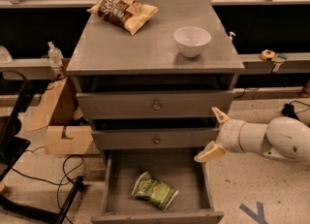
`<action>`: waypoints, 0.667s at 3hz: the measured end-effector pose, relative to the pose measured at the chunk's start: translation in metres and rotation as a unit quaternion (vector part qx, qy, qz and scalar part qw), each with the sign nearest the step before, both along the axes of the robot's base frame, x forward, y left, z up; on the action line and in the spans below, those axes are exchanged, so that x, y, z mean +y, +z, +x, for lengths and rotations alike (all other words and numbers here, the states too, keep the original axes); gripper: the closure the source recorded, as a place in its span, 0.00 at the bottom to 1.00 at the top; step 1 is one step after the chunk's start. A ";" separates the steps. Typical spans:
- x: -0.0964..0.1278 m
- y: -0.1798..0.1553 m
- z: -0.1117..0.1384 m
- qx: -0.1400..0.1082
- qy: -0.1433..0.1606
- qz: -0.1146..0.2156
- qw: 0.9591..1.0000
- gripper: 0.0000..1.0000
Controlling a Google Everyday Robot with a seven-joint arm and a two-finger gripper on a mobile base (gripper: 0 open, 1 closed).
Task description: Pick green jalapeno chip bag from bottom drawer and place on counter
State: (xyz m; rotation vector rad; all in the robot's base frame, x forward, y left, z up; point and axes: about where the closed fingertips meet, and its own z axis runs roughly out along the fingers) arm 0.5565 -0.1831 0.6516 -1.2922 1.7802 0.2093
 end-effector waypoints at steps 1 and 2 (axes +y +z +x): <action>0.017 -0.050 0.002 0.007 0.002 0.019 1.000 0.00; 0.045 -0.169 0.004 0.033 0.006 0.051 0.998 0.00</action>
Offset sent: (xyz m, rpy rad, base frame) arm -0.0084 0.0690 -0.3048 0.2001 0.1764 0.0122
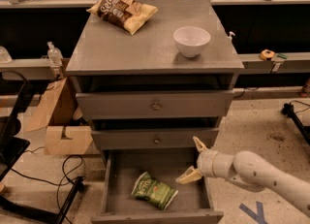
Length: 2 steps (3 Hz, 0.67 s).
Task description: Pick green jalapeno chip bag from bottom drawer and place on counter
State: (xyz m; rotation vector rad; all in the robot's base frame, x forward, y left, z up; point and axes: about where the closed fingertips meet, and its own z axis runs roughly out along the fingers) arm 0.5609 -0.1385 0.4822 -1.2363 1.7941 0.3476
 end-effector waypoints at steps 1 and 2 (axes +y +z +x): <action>0.018 -0.078 0.003 0.023 -0.004 0.032 0.999 0.00; 0.039 -0.154 0.007 0.065 -0.003 0.030 0.997 0.00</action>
Offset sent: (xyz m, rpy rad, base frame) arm 0.0135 0.0753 -0.2565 0.0316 0.2542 0.0186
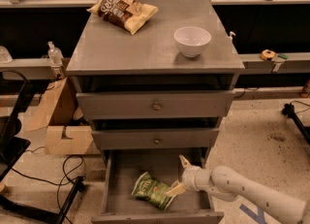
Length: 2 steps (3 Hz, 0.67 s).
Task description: Pick green jalapeno chip bag from bottom drawer and place on counter
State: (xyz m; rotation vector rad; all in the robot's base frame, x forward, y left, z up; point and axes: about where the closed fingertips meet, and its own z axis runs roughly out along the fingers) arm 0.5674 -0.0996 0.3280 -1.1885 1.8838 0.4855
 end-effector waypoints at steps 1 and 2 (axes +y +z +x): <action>0.031 -0.064 0.004 0.044 0.015 -0.015 0.999 0.00; 0.060 -0.104 0.011 0.070 0.035 -0.039 0.996 0.00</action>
Offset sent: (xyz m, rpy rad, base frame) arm 0.0243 0.1013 -0.1513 -0.1575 0.2033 0.1359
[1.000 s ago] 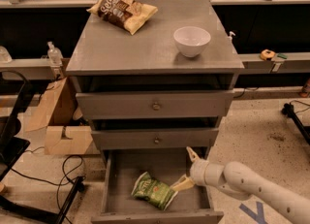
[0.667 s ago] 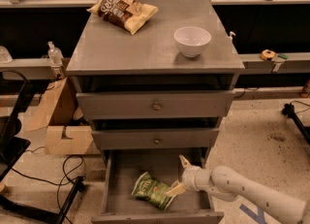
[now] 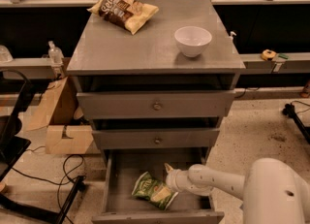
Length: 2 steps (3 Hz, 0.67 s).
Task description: Pick green jalapeno chip bag from bottom drawer and place on counter
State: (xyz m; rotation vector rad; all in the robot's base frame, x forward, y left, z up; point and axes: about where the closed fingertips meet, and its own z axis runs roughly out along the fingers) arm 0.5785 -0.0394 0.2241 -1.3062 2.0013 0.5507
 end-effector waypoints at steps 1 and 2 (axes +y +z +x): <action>0.026 -0.032 -0.001 0.020 0.020 -0.027 0.999 0.00; 0.041 -0.057 -0.001 0.035 0.032 -0.052 0.998 0.00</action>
Offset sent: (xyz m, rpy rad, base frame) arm 0.0027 0.0547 -0.0867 -0.1715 0.1049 0.0921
